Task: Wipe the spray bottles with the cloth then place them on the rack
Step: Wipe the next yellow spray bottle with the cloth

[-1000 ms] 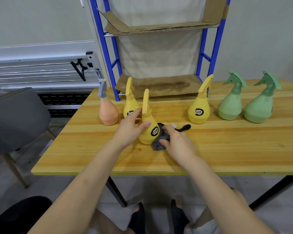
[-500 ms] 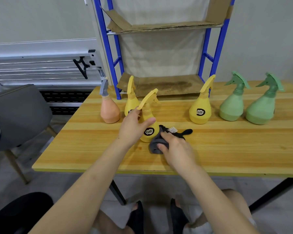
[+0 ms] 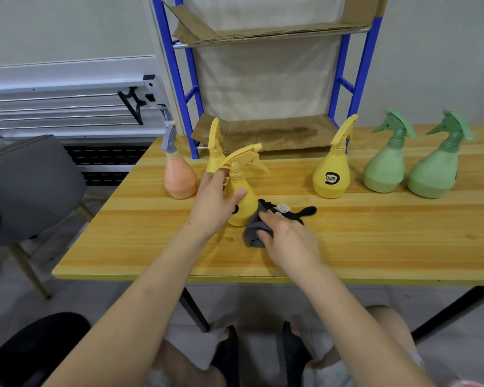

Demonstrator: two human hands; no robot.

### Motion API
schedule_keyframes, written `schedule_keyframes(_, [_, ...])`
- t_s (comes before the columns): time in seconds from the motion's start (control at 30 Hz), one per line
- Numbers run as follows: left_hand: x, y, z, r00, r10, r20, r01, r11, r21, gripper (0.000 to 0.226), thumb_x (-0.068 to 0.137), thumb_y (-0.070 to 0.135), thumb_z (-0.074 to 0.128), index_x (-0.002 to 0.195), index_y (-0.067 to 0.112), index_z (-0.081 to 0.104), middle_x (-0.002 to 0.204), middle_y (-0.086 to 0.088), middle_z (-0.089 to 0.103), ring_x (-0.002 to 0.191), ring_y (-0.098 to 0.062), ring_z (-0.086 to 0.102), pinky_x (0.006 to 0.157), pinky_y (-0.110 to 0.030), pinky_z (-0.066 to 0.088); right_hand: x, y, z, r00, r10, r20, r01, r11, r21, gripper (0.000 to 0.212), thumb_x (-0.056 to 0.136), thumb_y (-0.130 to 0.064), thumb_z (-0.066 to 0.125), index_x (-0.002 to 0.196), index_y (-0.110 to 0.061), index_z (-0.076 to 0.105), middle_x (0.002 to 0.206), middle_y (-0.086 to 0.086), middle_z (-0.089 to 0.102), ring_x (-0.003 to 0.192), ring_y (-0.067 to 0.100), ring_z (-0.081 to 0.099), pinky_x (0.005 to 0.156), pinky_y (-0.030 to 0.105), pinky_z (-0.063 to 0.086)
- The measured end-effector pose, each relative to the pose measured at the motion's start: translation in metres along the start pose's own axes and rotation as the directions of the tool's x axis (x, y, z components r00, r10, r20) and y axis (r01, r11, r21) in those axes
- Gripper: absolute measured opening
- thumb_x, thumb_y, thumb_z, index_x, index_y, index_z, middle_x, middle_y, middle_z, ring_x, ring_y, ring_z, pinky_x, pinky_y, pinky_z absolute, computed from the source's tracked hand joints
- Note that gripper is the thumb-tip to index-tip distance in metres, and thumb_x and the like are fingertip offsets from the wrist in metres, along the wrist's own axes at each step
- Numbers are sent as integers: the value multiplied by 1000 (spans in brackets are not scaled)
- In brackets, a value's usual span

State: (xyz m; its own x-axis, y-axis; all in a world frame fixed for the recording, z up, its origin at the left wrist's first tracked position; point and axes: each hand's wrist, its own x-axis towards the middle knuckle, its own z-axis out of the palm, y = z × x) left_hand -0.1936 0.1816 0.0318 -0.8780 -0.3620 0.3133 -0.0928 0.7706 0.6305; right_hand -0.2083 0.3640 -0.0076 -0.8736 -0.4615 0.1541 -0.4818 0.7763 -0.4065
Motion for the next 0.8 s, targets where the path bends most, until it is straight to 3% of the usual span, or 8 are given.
schedule_keyframes(0.17, [1,1,7,998,6,-69,-5,1000,8,57,87,58,69,123,16,59,109,1,59,98,-18,56,79,-34,48,-10,-4,0,999,18,-42,-18,1000,2,47,101,-43,55,146,-36,46,144,-8,57,127,18,57,90,35,50])
schedule_keyframes(0.3, [-3,1,2,1000,12,-16,-13,995,-97,56,90,50,72,133,19,53,118,8,60,107,-14,57,88,-32,49,1,-3,-3,998,62,-30,-62,998,2,45,102,-41,54,146,-35,47,130,-4,64,116,28,62,83,36,48])
schedule_keyframes(0.4, [-11,-4,-1,999,-9,50,21,970,-242,53,91,42,73,133,28,43,121,12,57,110,-8,57,94,-27,48,14,2,-6,998,50,-25,-50,999,9,51,102,-36,53,151,-41,41,136,-4,63,118,28,61,84,35,48])
schedule_keyframes(0.5, [-12,-12,-4,992,13,124,34,931,-363,42,95,33,71,128,21,48,123,9,62,116,-7,59,102,-36,51,22,6,-8,1000,16,15,-16,1000,-6,54,102,-34,51,153,-43,36,144,-5,58,123,27,59,88,36,48])
schedule_keyframes(0.6, [-9,-17,-1,989,55,136,-5,940,-341,41,100,35,62,134,18,50,130,6,62,125,-11,56,107,-45,48,22,9,-7,1000,-2,21,2,1000,-3,54,102,-36,51,154,-43,36,149,-8,54,128,25,56,91,35,48])
schedule_keyframes(0.7, [-7,-22,8,997,26,75,-10,979,-203,41,103,38,52,140,21,50,130,0,50,128,-20,46,114,-48,39,15,10,-3,1000,-14,0,14,1000,3,56,102,-40,52,154,-43,35,155,-15,46,131,21,55,94,35,48])
schedule_keyframes(0.77, [-7,-24,12,998,12,60,0,980,-199,31,104,37,49,131,23,55,122,-2,49,123,-20,44,113,-48,38,7,9,1,1000,-22,-16,22,1000,3,56,101,-42,53,155,-42,35,158,-19,39,135,18,52,97,35,48])
schedule_keyframes(0.8, [-8,-24,14,998,16,58,-4,979,-205,33,102,46,50,125,25,56,120,0,50,120,-19,44,111,-47,39,4,8,3,999,-27,-29,27,1000,0,57,101,-43,53,155,-41,35,159,-20,38,136,16,51,98,35,48])
